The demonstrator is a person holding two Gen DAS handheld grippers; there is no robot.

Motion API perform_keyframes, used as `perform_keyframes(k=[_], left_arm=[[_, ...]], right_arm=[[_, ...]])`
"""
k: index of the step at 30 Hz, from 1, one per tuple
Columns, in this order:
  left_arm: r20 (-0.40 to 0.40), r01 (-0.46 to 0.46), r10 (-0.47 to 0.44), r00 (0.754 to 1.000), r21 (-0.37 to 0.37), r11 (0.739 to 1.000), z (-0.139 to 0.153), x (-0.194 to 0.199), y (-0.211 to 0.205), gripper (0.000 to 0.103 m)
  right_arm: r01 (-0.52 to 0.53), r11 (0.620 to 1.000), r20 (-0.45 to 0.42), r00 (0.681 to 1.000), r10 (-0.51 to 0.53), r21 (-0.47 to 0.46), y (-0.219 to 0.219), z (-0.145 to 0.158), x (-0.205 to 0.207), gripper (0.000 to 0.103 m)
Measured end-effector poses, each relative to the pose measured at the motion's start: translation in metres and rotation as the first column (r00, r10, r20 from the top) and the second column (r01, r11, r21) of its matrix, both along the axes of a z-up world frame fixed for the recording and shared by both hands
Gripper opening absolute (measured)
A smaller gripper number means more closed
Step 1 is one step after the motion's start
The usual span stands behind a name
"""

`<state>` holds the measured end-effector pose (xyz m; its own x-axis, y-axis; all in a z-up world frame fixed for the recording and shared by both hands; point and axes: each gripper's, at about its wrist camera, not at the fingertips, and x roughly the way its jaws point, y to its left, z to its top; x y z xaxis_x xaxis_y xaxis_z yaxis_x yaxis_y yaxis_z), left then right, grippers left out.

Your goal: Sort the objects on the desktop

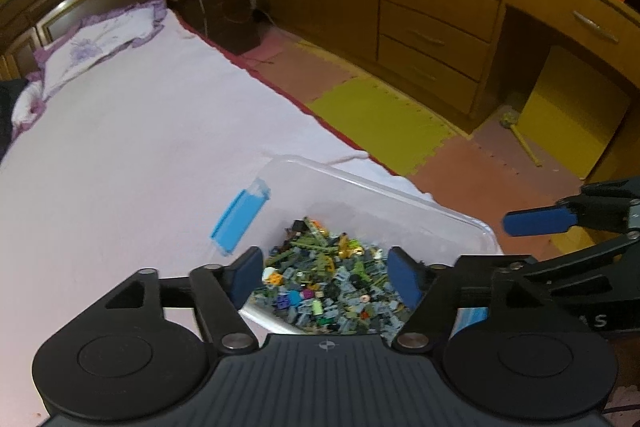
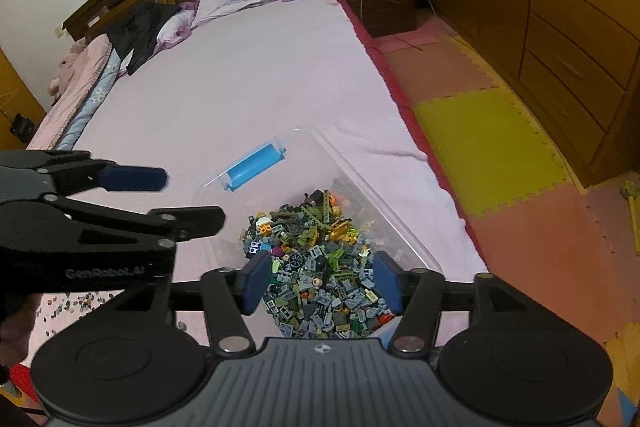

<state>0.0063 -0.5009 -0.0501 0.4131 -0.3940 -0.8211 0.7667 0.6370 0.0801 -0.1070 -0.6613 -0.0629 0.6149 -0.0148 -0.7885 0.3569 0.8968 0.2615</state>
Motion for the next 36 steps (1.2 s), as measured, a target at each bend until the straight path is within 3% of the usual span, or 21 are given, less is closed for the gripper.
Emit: perform_keyframes(k=[4,12,17,36], left_arm=[[0.022,-0.023,0.022,1.000,0.023,0.999,0.004,-0.001,0.006,0.085],[0.048,-0.047,0.044,0.998,0.057,0.997,0.011,-0.005,0.018,0.096],[0.046,-0.065,0.062,0.997,0.067,0.996,0.013,-0.009,0.025,0.098],[0.031,-0.134,0.133,0.991,0.058,0.989,0.019,-0.021,0.035,0.100]], right_arm=[[0.006,1.000,-0.014,1.000,-0.006,-0.016,0.005,0.001,-0.002,0.073],[0.010,0.999,-0.045,0.999,-0.012,-0.038,0.015,0.005,-0.008,0.082],[0.009,0.999,-0.057,0.998,-0.012,-0.044,0.019,0.007,-0.010,0.089],[-0.031,0.997,-0.071,0.997,0.026,-0.067,0.011,0.017,-0.014,0.091]])
